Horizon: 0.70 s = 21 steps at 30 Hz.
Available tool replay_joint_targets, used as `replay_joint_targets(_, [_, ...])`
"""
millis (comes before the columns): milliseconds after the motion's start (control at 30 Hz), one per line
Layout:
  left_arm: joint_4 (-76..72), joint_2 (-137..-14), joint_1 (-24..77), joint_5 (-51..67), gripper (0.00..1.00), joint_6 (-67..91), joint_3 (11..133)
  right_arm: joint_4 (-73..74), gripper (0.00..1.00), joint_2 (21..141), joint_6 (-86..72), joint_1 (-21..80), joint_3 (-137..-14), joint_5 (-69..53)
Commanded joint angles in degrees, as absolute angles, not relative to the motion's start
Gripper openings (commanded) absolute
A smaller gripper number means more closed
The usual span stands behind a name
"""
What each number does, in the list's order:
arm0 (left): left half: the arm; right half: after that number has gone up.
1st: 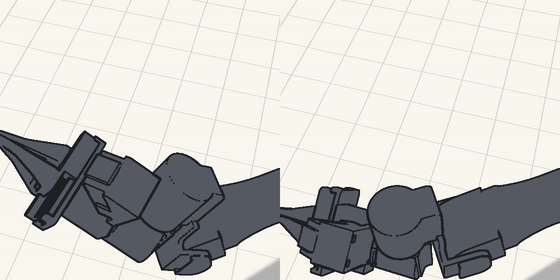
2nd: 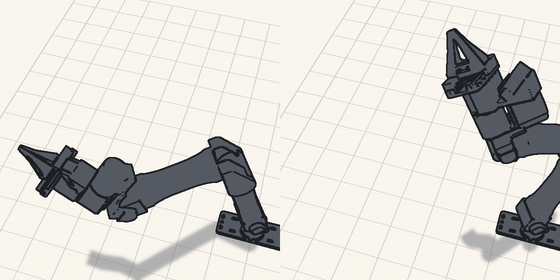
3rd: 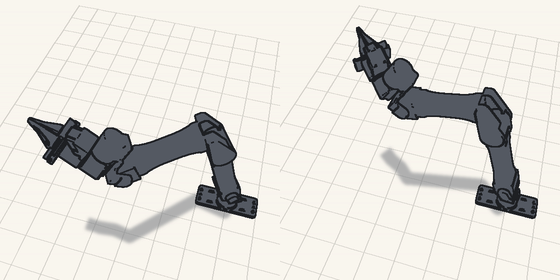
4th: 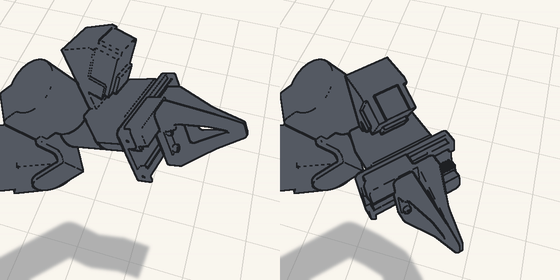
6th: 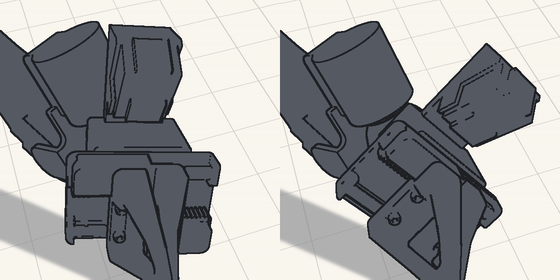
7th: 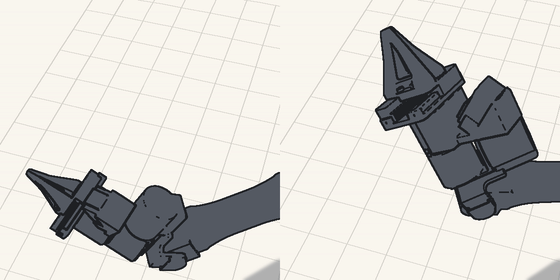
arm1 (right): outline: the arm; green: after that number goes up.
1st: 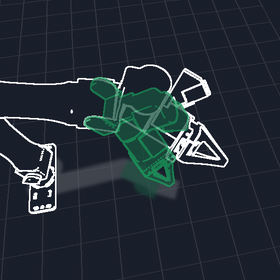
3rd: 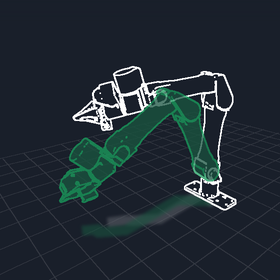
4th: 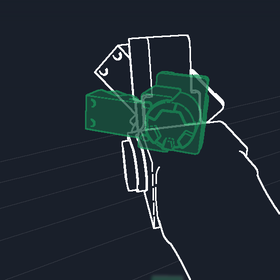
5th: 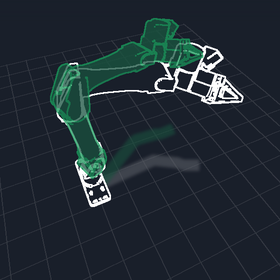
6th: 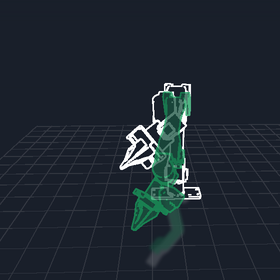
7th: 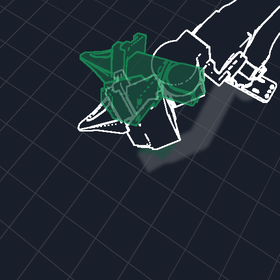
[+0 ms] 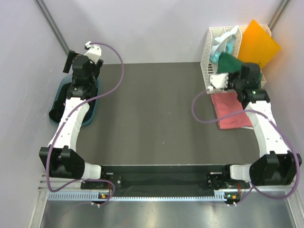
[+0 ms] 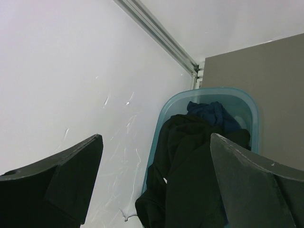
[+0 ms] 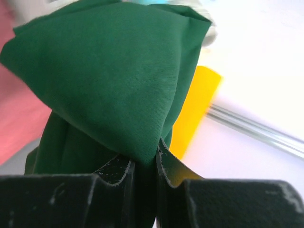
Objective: Fold and stack the t-shirts
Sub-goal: Put the neatly folded tshirt into the corner of the board with the right arm
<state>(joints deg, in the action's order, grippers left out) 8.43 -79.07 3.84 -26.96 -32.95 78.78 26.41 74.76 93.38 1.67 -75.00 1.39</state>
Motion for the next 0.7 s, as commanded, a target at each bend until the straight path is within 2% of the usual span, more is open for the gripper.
replay_joint_targets(0, [9.0,-79.2,4.1,-28.1,0.99,-32.5,81.4,22.8,0.0,69.4,104.4,-3.2,-59.5,-4.5])
replay_joint_targets(200, [9.0,-79.0,4.2,-28.3,0.99,-34.2,81.2,22.7,0.0,63.5,112.0,-4.6,-37.5,-4.1])
replay_joint_targets(300, [8.8,-79.0,4.2,-28.2,0.99,-34.7,80.9,21.5,0.0,62.7,111.4,-4.7,-32.4,-3.7])
replay_joint_targets(667, [7.8,-80.7,4.2,-28.0,0.99,-34.5,81.9,16.7,0.0,65.3,105.2,-4.7,-32.3,-0.4])
